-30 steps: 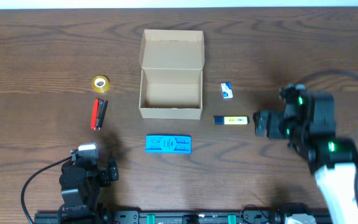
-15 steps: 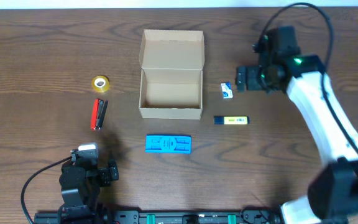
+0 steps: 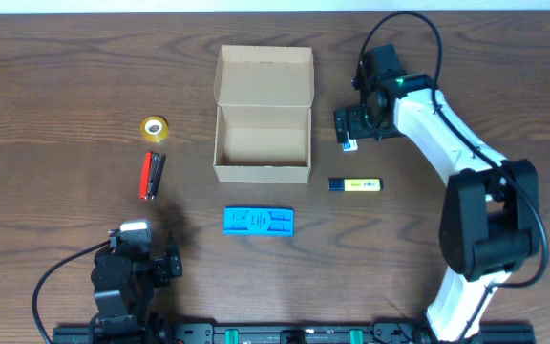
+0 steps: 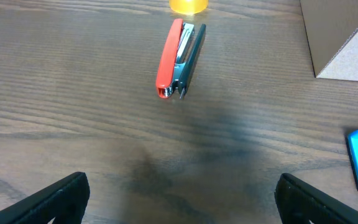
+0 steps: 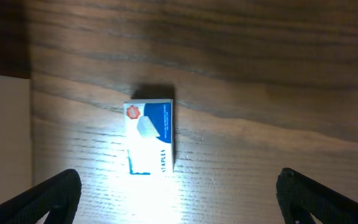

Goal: Pack container
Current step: 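Reach right gripper to the white staple box and grasp it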

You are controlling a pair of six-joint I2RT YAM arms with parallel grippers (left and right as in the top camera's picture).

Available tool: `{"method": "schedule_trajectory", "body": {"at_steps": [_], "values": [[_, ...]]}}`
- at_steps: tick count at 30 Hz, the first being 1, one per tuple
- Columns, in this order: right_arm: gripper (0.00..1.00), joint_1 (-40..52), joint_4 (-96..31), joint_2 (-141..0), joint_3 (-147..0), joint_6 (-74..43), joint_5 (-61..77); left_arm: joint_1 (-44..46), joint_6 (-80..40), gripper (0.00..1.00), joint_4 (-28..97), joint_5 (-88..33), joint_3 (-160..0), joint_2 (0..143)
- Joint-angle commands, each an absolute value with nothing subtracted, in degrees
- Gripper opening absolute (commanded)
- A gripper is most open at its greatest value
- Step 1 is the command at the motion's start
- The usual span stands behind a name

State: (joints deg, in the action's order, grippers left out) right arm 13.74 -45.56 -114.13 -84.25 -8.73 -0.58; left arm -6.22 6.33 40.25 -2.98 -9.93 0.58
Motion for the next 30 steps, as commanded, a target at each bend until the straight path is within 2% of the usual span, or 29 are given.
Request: {"method": "schedule_trajectory", "body": {"at_steps": [1,14,16,19,23,28,30], "values": [[0.99,13.9,-44.4,-115.5,-85.3,-8.8,-0.9,-6.3,7.3,0.95,40.5,-2.7,-9.2,0.2],[0.99,14.0,-40.4,-121.8,-85.0,-8.2,-0.5,-6.3,7.3,0.95,40.5,-2.7,-9.2,0.2],[0.96,14.0,-40.2,-122.8,-85.0,-7.2,0.1,-6.3,7.3,0.95,40.5,-2.7,-9.2,0.2],[0.79,14.0,-40.1,-123.7,-85.0,-6.3,1.2,-6.3,7.3,0.95,40.5,-2.7,-9.2,0.2],[0.71,14.0,-39.8,-123.9,-85.0,-6.1,1.8,-6.3,7.3,0.95,40.5,-2.7,-9.2,0.2],[0.49,14.0,-39.5,-123.9,-84.9,-6.1,2.5,-6.3,7.3,0.95,40.5,-2.7,-9.2,0.2],[0.46,14.0,-39.2,-123.9,-84.6,-6.1,3.8,-6.3,7.3,0.95,40.5,-2.7,-9.2,0.2]]}}
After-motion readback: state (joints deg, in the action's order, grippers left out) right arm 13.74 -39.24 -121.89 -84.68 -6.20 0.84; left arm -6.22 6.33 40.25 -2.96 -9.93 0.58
